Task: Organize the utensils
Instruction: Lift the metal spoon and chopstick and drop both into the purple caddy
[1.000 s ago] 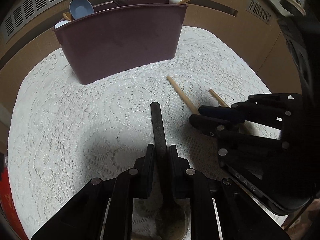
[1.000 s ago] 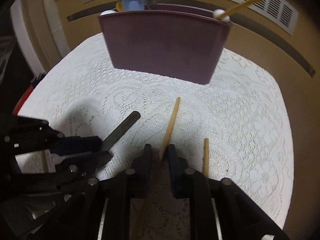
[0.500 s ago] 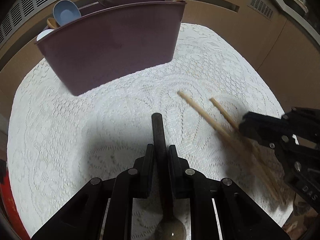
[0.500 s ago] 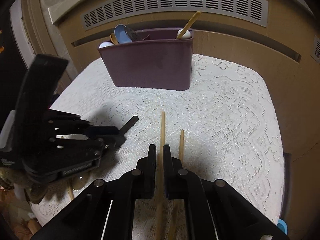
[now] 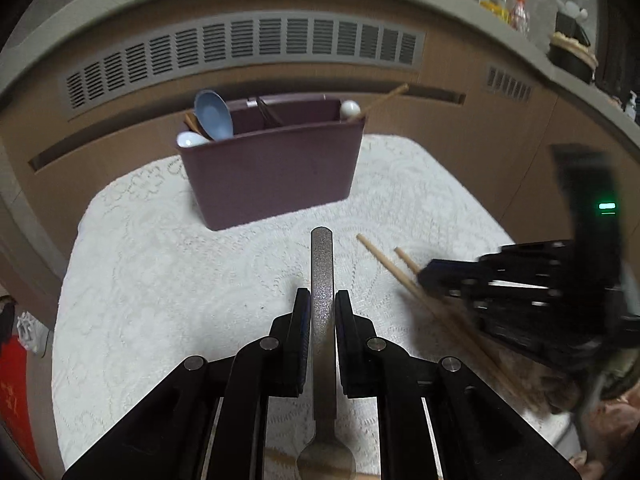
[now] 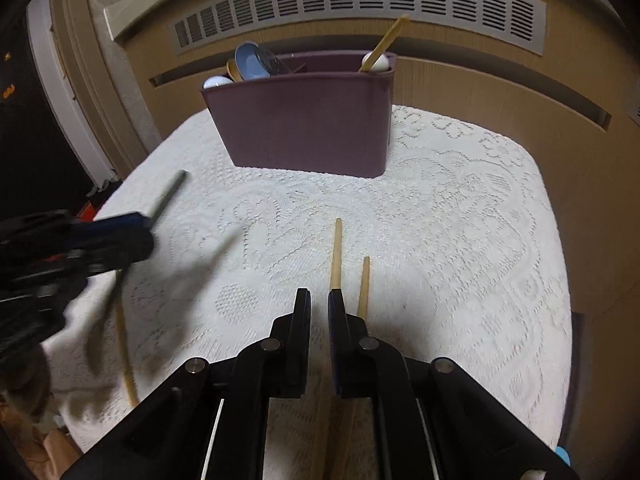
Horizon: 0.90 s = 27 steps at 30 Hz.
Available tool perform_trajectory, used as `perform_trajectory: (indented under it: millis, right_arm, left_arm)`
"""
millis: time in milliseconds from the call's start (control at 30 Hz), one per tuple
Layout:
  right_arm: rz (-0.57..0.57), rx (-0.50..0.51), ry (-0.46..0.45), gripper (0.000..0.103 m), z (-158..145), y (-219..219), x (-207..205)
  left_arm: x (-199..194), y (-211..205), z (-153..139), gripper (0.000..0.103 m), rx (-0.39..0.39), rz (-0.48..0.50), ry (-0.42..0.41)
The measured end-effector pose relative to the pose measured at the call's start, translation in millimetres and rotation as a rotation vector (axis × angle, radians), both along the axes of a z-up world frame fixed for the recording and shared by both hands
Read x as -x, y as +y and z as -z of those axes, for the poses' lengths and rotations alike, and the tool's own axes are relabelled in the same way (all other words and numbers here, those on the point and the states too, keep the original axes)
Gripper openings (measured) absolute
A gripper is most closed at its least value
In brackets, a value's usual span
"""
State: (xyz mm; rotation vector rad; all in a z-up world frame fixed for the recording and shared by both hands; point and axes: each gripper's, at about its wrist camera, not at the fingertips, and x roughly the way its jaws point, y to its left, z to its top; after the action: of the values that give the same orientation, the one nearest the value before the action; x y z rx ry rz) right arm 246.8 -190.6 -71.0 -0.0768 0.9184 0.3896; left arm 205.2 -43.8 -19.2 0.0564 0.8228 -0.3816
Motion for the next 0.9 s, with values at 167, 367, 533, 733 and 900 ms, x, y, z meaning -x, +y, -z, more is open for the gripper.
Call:
perform_trajectory:
  millis: [167,367,533,733,900]
  right_arm:
    - [0.021,0.038,0.05,0.012,18,12,-32]
    - [-0.031,0.153,0.042,0.043,26,36,-29]
    - [-0.043,0.163,0.041,0.005,18,40,-16]
    - [-0.015,0.066,0.004,0.005,-10,18,13]
    - [0.0,-0.018,-0.063,0.005,-42,6,38]
  left_arm:
    - [-2,12,0,0.012,0.033,-0.025,0.005]
    - [-3,26,5,0.012,0.074,-0.042,0.022]
    - [-1,28,7,0.012,0.084,-0.042,0.025]
    - [6,30,3,0.012,0.101,-0.042,0.013]
    - [18,29,-5,0.012,0.118,-0.041,-0.019]
